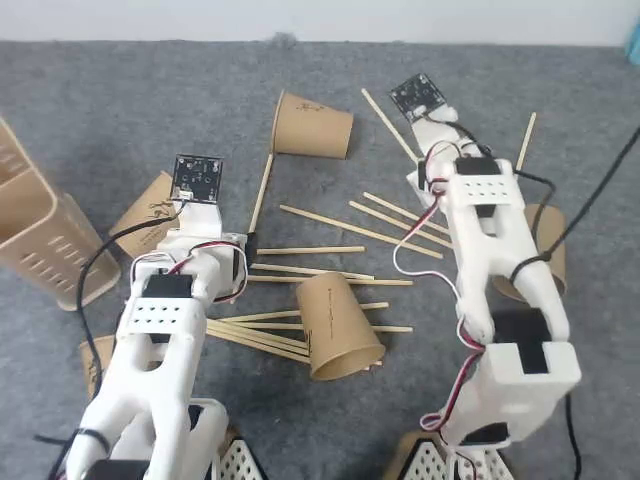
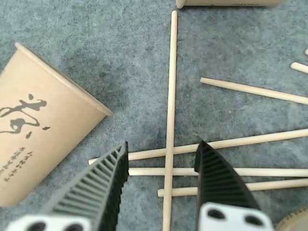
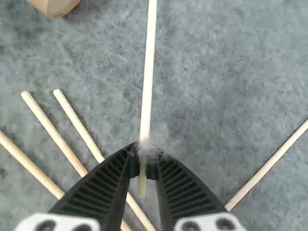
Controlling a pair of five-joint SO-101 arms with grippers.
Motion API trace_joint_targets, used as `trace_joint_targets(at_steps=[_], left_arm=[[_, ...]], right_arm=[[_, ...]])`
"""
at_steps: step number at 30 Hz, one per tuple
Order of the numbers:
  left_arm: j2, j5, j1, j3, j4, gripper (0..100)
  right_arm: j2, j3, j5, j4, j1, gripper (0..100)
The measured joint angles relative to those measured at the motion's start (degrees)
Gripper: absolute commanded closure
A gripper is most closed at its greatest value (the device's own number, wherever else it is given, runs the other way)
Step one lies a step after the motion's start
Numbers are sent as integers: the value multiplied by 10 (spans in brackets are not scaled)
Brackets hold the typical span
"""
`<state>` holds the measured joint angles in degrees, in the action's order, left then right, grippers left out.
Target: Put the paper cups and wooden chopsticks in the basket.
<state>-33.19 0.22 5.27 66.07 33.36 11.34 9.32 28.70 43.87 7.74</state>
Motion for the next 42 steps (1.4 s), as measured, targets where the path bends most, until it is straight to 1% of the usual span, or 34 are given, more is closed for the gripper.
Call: trace_joint_targets(at_steps=[8, 12, 15, 19, 23, 26, 29, 33, 37, 39, 42], left_arm=[[0, 0, 0, 0, 0, 786], [0, 0, 0, 0, 0, 786], [0, 0, 0, 0, 0, 786], [0, 0, 0, 0, 0, 786], [0, 0, 0, 0, 0, 786], [0, 0, 0, 0, 0, 786], [0, 0, 0, 0, 0, 786], [0, 0, 0, 0, 0, 786], [0, 0, 0, 0, 0, 786], [0, 0, 0, 0, 0, 786], [0, 0, 0, 0, 0, 786]], right_arm=[[0, -4, 0, 5, 56, 991], [-3, 40, 0, 5, 81, 991], [-47, 101, 4, 5, 103, 991], [-164, 208, 19, 5, 146, 991], [-332, 338, 27, 5, 179, 991], [-476, 425, 29, 5, 190, 991], [-604, 491, 29, 35, 191, 991], [-709, 509, 29, 125, 191, 991], [-776, 512, 29, 212, 189, 991], [-809, 526, 29, 243, 185, 991], [-853, 557, 29, 265, 154, 991]])
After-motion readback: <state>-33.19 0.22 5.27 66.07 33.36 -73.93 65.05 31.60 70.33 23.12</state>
